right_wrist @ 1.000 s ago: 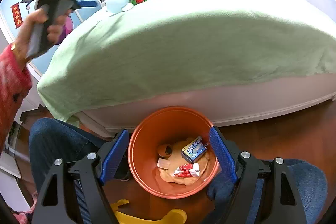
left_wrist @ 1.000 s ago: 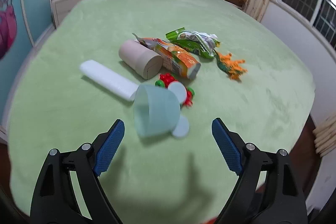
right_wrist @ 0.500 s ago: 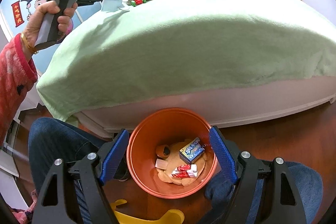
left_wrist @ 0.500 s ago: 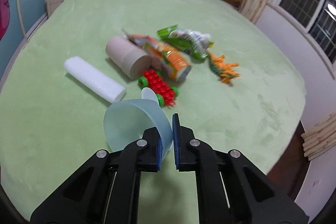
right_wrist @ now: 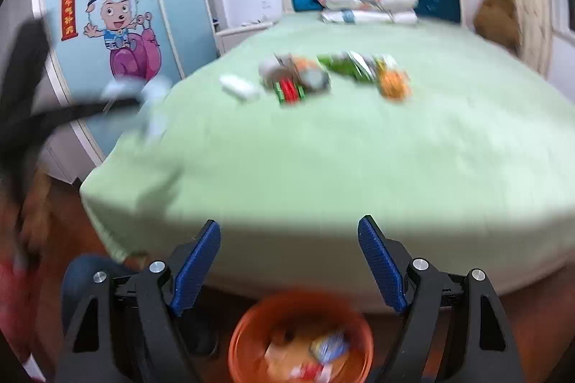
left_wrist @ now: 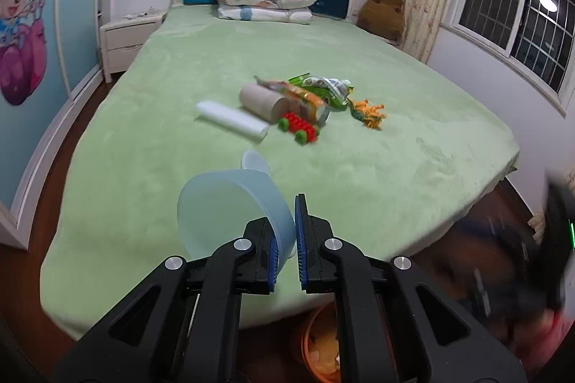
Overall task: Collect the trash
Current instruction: 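Grasp the red toy car with the right tool while the left tool holds the cup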
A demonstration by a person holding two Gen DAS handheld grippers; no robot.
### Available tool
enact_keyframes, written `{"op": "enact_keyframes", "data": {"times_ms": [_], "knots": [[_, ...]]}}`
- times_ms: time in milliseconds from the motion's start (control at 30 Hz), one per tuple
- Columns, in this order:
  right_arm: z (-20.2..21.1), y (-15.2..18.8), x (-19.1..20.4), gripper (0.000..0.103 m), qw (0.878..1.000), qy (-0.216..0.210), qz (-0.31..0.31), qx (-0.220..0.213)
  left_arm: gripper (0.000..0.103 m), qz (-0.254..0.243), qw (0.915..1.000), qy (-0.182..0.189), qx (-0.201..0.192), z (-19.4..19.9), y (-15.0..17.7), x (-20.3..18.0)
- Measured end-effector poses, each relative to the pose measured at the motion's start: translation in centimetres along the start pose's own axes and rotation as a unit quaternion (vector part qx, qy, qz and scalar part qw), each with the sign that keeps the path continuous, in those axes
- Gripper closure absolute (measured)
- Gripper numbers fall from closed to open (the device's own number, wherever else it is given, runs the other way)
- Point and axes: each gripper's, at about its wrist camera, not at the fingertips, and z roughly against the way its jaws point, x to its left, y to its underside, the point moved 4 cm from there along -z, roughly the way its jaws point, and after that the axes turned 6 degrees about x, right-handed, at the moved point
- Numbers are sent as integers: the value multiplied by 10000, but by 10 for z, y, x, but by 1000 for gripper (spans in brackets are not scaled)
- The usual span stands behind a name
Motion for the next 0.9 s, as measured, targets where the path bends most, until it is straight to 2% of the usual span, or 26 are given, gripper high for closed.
{"op": "enact_keyframes", "data": {"times_ms": [133, 200, 267, 367, 433, 467, 500, 600, 767, 900], "knots": [[-49, -67, 10, 26, 9995, 11, 253, 175, 95, 129, 9999, -56, -49, 11, 21, 10], [-74, -90, 14, 26, 9990, 122, 303, 302, 95, 108, 9997, -204, -78, 13, 29, 14], [-110, -116, 17, 26, 9983, 202, 252, 492, 95, 154, 9997, -202, -63, 16, 34, 20], [-158, -142, 12, 26, 9956, 488, 97, 800, 95, 219, 9996, -148, -47, 16, 38, 27], [-188, -153, 7, 26, 9913, 836, 51, 1019, 95, 238, 9996, -158, -34, 15, 39, 31], [-200, -157, 3, 30, 9885, 1024, 11, 1110, 95, 267, 9996, -134, -23, 15, 39, 33], [-209, -160, 0, 34, 9876, 1026, -95, 1186, 95, 290, 9995, -112, -13, 14, 40, 35], [-215, -161, -1, 61, 9878, 838, -218, 1298, 95, 306, 9994, -148, 3, 14, 41, 37], [-200, -150, 5, 63, 9894, 692, -141, 1267, 95, 371, 9992, -123, 61, 9, 42, 36], [-170, -135, 9, 63, 9926, 339, -218, 1146, 95, 300, 9994, -132, 87, 6, 41, 30]]}}
